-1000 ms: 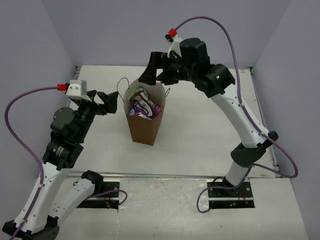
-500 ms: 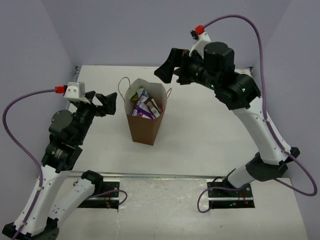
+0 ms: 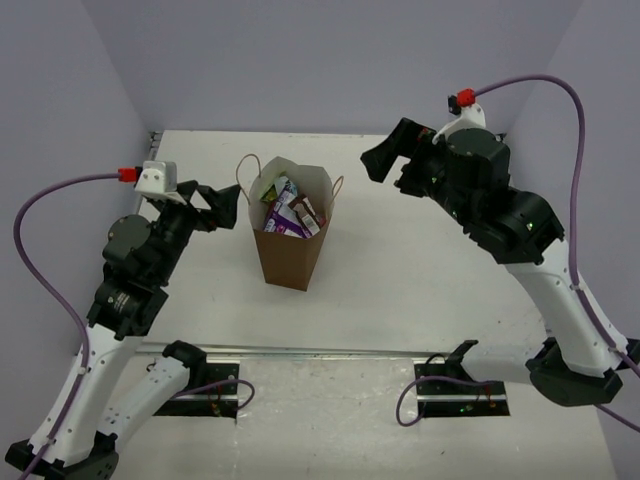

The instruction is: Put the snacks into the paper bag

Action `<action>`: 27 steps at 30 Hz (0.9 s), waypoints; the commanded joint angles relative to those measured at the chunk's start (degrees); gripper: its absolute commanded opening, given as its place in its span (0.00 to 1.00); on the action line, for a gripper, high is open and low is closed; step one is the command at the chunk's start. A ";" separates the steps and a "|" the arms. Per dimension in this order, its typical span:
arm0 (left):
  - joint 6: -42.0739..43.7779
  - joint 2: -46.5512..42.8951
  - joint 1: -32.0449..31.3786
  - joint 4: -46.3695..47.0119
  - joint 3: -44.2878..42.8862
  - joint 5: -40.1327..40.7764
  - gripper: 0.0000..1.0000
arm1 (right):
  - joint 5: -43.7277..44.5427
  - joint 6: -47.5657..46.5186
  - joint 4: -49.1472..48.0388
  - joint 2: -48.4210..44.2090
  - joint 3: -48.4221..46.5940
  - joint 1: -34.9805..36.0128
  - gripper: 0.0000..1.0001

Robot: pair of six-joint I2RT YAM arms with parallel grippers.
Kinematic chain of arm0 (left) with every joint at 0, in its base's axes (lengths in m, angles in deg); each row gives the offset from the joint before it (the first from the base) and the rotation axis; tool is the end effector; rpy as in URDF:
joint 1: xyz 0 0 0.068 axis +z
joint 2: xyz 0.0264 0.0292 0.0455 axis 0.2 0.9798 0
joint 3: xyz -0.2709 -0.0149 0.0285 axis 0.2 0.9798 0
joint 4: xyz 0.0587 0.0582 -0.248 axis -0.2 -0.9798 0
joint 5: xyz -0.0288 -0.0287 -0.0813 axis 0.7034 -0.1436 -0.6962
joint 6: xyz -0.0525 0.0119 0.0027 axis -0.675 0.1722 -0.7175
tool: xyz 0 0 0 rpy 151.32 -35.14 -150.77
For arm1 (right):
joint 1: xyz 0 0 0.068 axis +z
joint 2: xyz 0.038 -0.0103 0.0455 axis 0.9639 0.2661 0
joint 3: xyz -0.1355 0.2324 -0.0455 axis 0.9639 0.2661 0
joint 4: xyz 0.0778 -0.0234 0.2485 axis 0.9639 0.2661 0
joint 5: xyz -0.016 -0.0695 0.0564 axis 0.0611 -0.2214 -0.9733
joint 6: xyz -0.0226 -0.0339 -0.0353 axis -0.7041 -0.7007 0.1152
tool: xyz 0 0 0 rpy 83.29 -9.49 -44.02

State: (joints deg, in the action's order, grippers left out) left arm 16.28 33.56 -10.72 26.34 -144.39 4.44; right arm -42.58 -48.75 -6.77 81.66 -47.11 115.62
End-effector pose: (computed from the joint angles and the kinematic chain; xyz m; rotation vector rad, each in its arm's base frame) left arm 0.1327 -0.0501 0.4192 -0.0064 1.5347 -0.4491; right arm 0.1717 0.1354 0.5173 0.1901 1.8620 0.7118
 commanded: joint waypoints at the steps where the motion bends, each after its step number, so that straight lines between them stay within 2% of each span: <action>1: -1.13 -0.46 -0.24 2.29 -0.27 -1.01 1.00 | 5.00 2.30 -0.53 -4.14 4.06 -0.45 0.99; 17: -3.76 -1.69 -0.24 0.53 0.26 -2.15 1.00 | 7.29 8.81 2.36 -21.46 26.21 -0.98 0.99; 27: -4.21 -3.27 -0.24 -1.49 0.70 0.04 1.00 | 8.61 8.37 4.47 -23.40 28.33 -0.98 0.99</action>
State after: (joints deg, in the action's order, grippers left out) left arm 12.74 31.09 -10.72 25.27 -143.73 3.30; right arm -36.33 -41.08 -2.77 58.30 -18.92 114.88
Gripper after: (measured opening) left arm 0.997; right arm 0.987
